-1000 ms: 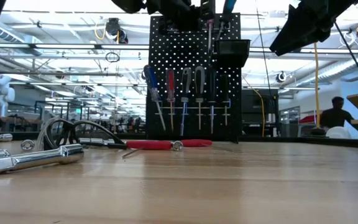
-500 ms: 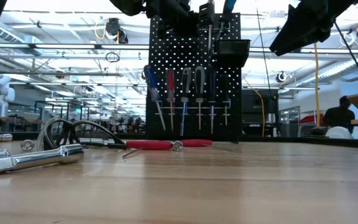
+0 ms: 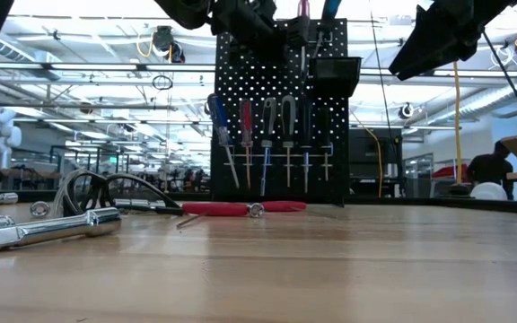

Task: Hang tools onto peg board
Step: Hang the blue pick tool onto the peg board, then hang the red allen wrench onto the peg board

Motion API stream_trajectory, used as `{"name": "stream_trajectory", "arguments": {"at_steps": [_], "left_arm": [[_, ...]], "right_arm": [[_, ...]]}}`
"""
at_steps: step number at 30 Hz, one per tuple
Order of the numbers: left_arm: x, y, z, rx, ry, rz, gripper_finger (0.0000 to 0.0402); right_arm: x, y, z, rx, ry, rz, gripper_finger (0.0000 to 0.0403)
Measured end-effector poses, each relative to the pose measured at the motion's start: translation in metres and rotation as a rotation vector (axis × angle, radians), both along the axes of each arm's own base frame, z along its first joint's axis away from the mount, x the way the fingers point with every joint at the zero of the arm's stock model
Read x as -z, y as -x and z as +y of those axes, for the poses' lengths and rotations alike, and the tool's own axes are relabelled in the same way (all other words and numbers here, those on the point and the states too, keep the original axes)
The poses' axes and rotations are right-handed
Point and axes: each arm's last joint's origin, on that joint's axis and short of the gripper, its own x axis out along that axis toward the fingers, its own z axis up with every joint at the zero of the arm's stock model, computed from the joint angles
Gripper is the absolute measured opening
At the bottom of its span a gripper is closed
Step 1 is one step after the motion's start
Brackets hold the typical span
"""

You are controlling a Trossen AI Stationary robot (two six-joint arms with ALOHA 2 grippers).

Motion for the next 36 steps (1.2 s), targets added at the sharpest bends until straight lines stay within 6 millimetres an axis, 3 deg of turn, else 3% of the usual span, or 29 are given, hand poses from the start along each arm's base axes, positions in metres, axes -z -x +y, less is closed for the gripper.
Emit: {"name": "stream_trajectory", "arguments": {"at_steps": [5, 15, 22, 28, 36], "left_arm": [[0.002, -0.002, 0.000, 0.037, 0.000, 0.002, 0.0029], [0.003, -0.004, -0.006, 0.058, -0.047, 0.070, 0.0134], [-0.010, 0.004, -0.017, 0.018, -0.085, 0.123, 0.0191], [-0.019, 0.013, -0.037, 0.064, -0.066, 0.206, 0.0205], [-0.025, 0.025, -0.081, 0.208, -0.081, 0.387, 0.0206]], "right_arm": [[0.000, 0.000, 0.000, 0.000, 0.000, 0.000, 0.0238], [0.001, 0.000, 0.001, -0.015, -0.024, 0.008, 0.0238], [0.001, 0.000, 0.001, -0.016, -0.025, 0.008, 0.0238], [0.001, 0.000, 0.001, -0.018, -0.018, 0.012, 0.0238], [0.001, 0.000, 0.001, -0.005, -0.028, 0.001, 0.0238]]}}
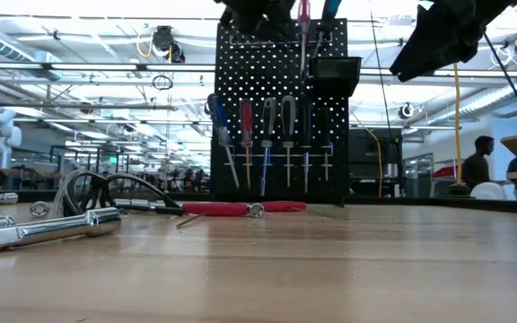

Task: Hang tools onto peg board
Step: Hang the red allen wrench onto the peg board

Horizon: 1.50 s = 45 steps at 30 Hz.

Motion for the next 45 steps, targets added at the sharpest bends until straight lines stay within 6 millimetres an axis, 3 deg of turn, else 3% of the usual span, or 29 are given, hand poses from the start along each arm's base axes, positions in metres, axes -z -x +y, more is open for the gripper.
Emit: {"name": "stream_trajectory", "arguments": {"at_steps": [6, 13, 18, 22, 26, 31, 39, 45], "left_arm": [[-0.001, 0.022, -0.027, 0.041, 0.057, 0.155, 0.0203], [0.004, 0.056, -0.052, 0.021, 0.171, 0.266, 0.0203], [0.036, 0.083, -0.071, 0.123, 0.258, 0.342, 0.0203], [0.066, 0.100, -0.082, 0.382, 0.419, 0.308, 0.0203], [0.099, 0.099, -0.089, 0.600, 0.544, 0.124, 0.0203], [0.132, 0.099, -0.087, 0.561, 0.550, 0.074, 0.0203], [0.126, 0.085, -0.089, 0.633, 0.414, -0.061, 0.0202], [0.114, 0.080, -0.085, 0.745, 0.292, -0.180, 0.0202]], "right_arm": [[0.004, -0.008, 0.003, -0.012, 0.009, -0.001, 0.0238], [0.012, -0.038, 0.016, -0.097, 0.060, -0.041, 0.0238], [0.028, -0.055, 0.024, -0.109, 0.064, -0.019, 0.0238], [0.043, -0.069, 0.027, -0.139, -0.001, -0.006, 0.0238], [0.053, -0.088, 0.028, -0.122, -0.028, -0.064, 0.0238], [0.072, -0.113, 0.020, -0.033, -0.092, -0.162, 0.0238], [0.114, -0.128, -0.005, 0.151, -0.158, -0.109, 0.0238], [0.143, -0.137, -0.017, 0.167, -0.194, -0.036, 0.0238]]}}
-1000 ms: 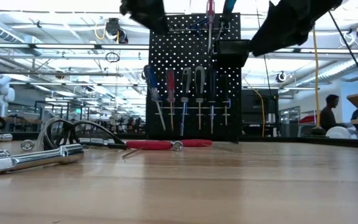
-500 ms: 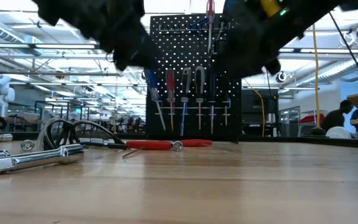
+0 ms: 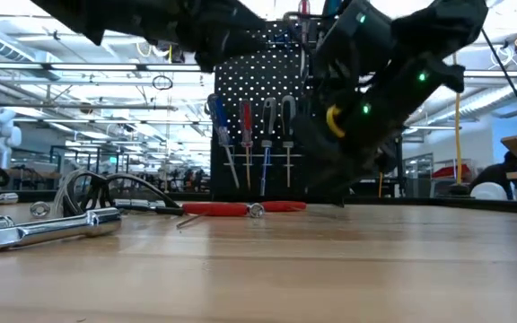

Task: Hang tools onto peg board
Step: Hang the red allen wrench onto the peg board

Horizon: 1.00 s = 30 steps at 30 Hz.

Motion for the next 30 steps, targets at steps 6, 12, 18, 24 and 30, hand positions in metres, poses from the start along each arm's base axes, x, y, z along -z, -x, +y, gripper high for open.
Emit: {"name": "stream_trajectory", "arguments": {"at_steps": [6, 12, 18, 24, 30], "left_arm": [[0.012, 0.014, 0.024, 0.012, -0.006, -0.129, 0.0202], [0.010, 0.020, 0.042, 0.027, 0.035, -0.230, 0.0202], [0.004, 0.022, 0.050, 0.138, 0.037, -0.279, 0.0202], [0.007, 0.023, 0.050, 0.210, 0.059, -0.252, 0.0202], [0.007, 0.023, 0.050, 0.219, 0.060, -0.251, 0.0203]], "right_arm": [[0.015, -0.004, 0.000, -0.004, -0.009, 0.014, 0.0238], [0.027, -0.007, -0.001, -0.004, -0.022, 0.022, 0.0222], [0.041, -0.011, -0.004, 0.035, -0.025, 0.012, 0.0134], [0.047, -0.010, -0.003, 0.063, -0.090, 0.007, 0.0012], [0.040, -0.009, -0.002, 0.071, -0.113, -0.010, 0.0003]]}}
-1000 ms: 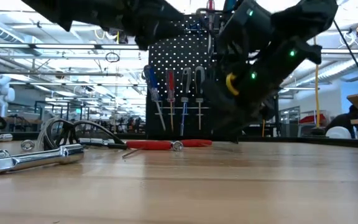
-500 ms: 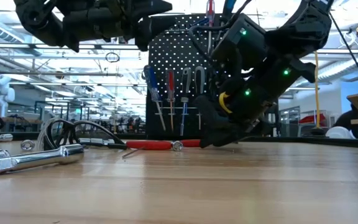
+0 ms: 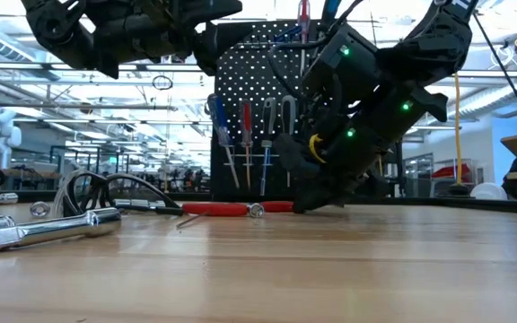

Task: Hang tools onto peg board
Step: Hang the red allen wrench onto the peg board

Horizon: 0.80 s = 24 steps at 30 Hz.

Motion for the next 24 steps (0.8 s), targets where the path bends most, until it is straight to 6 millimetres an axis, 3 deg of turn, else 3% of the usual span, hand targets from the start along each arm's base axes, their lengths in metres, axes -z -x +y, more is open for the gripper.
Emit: {"name": "stream_trajectory", "arguments": {"at_steps": [5, 15, 24], "left_arm": [[0.000, 0.000, -0.005, 0.020, 0.023, 0.003, 0.0203], [-0.002, 0.000, -0.008, 0.039, 0.014, -0.020, 0.0203], [-0.002, 0.000, -0.014, 0.092, 0.011, -0.015, 0.0203]], "right_arm": [[-0.030, 0.005, 0.007, -0.094, -0.016, -0.032, 0.0002], [-0.114, 0.019, 0.019, -0.090, 0.171, -0.285, 0.0001], [-0.166, 0.026, 0.028, -0.164, 0.317, -0.500, 0.0000]]}}
